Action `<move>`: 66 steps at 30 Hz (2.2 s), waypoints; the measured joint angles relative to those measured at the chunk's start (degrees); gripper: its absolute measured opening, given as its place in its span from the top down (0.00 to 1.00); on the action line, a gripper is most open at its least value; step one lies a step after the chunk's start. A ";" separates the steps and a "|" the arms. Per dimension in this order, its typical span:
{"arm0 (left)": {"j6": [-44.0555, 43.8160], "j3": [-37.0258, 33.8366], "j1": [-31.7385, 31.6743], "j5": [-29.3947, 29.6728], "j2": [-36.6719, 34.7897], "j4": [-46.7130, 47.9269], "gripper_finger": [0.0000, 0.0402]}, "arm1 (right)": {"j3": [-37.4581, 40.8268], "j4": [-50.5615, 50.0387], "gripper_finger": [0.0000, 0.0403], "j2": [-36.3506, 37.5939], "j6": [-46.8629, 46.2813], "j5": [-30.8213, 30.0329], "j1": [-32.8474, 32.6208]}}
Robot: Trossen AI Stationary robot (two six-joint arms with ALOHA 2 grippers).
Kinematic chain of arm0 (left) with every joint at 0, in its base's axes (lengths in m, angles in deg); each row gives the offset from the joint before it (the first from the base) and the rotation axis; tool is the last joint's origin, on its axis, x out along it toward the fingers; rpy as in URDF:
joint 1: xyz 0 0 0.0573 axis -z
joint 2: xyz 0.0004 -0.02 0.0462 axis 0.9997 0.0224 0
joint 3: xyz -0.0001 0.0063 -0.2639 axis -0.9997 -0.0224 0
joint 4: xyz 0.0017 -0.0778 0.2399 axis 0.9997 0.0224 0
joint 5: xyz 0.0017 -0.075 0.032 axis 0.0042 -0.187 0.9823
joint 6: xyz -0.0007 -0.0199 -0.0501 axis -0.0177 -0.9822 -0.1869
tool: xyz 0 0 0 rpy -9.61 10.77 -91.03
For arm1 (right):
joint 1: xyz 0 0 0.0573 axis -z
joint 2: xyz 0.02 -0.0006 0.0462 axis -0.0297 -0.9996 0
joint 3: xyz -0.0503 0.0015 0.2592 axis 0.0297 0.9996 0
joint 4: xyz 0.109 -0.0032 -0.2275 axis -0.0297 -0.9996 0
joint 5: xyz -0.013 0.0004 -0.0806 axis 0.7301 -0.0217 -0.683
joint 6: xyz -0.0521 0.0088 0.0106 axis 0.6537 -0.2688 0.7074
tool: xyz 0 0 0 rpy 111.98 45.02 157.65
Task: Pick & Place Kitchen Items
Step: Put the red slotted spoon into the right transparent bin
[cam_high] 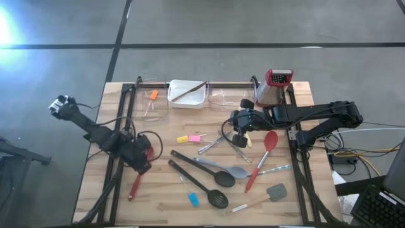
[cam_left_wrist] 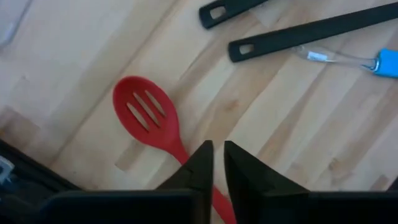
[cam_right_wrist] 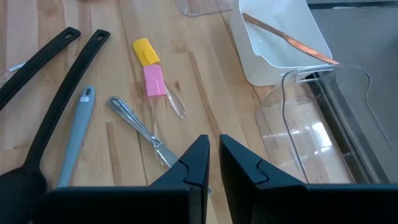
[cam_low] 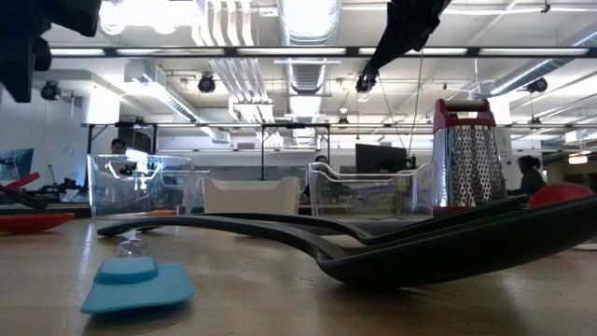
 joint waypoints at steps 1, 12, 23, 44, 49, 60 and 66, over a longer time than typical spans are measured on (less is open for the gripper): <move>-0.95 -0.14 0.48 0.02 0.02 -0.01 0.86 | -0.01 -0.02 0.92 0.00 0.01 0.01 0.00; -15.54 -8.00 2.63 -3.92 2.05 -0.32 0.61 | -0.01 0.00 0.92 0.00 0.01 0.00 0.00; -20.20 -20.12 2.62 -8.67 3.55 -20.56 0.54 | -0.01 -0.01 0.92 0.00 0.01 0.00 0.00; -24.13 -28.13 2.69 -8.35 7.69 -26.80 0.70 | -0.01 0.00 0.92 0.00 -0.01 0.00 0.00; -22.23 -27.77 2.69 -6.39 9.74 -27.05 0.88 | -0.01 0.00 0.92 0.00 0.00 0.00 0.00; -12.50 -18.23 2.53 1.43 6.29 -19.74 0.88 | -0.01 0.01 0.92 0.00 0.00 0.02 0.00; -2.17 -6.29 2.58 12.74 3.88 -15.93 0.88 | -0.01 0.02 0.92 0.00 0.01 0.00 0.00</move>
